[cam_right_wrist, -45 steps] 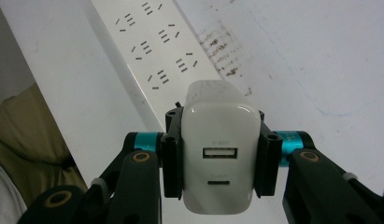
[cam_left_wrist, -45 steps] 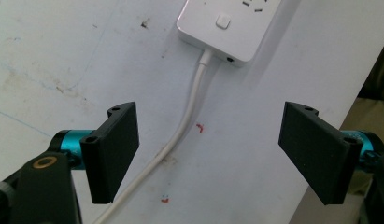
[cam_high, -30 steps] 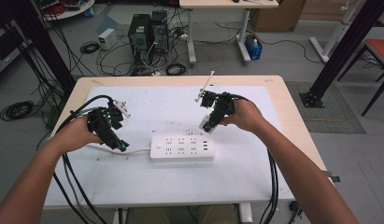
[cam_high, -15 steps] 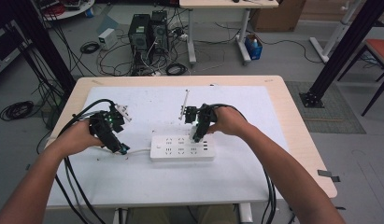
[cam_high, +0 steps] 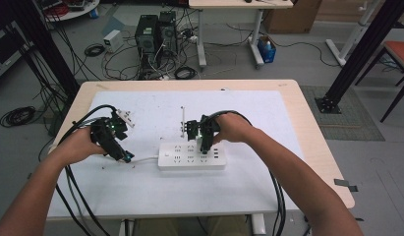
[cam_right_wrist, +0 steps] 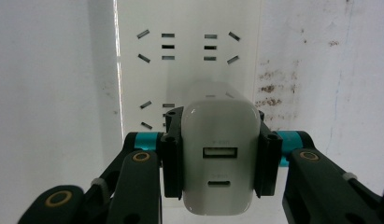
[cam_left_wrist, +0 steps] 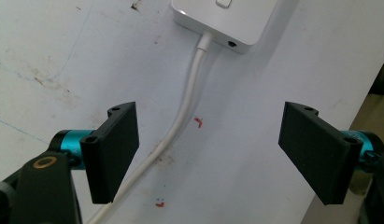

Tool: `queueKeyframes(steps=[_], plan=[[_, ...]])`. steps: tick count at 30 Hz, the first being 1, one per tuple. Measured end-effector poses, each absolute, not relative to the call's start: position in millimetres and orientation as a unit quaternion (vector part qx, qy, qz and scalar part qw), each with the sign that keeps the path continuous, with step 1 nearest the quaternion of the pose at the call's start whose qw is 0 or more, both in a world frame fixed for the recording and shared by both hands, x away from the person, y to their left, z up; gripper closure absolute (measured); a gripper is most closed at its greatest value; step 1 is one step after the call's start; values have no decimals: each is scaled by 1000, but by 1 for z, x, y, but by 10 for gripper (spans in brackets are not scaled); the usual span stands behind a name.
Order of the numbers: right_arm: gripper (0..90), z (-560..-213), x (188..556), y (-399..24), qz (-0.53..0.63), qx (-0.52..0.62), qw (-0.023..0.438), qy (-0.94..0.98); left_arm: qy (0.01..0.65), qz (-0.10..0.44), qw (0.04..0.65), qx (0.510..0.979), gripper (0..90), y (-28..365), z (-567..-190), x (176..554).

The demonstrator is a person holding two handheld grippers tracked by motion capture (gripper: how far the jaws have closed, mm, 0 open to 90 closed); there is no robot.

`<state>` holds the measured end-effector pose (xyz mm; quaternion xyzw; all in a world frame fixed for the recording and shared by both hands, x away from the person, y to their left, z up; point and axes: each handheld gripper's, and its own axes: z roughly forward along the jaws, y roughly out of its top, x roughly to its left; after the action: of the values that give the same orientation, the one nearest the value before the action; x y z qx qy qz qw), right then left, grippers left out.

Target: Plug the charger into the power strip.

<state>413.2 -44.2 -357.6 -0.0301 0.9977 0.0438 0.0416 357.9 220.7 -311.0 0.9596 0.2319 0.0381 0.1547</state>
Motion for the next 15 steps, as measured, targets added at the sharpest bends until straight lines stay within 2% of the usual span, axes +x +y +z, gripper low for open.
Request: queueKeyframes(steps=[9, 15], plan=[[627, -365, 419, -43, 38, -22, 25, 999, 236, 36, 153, 959, 204, 223, -312, 357], [628, -366, 432, -47, 56, 3, -15, 998, 240, 38, 160, 957, 204, 223, -311, 357]])
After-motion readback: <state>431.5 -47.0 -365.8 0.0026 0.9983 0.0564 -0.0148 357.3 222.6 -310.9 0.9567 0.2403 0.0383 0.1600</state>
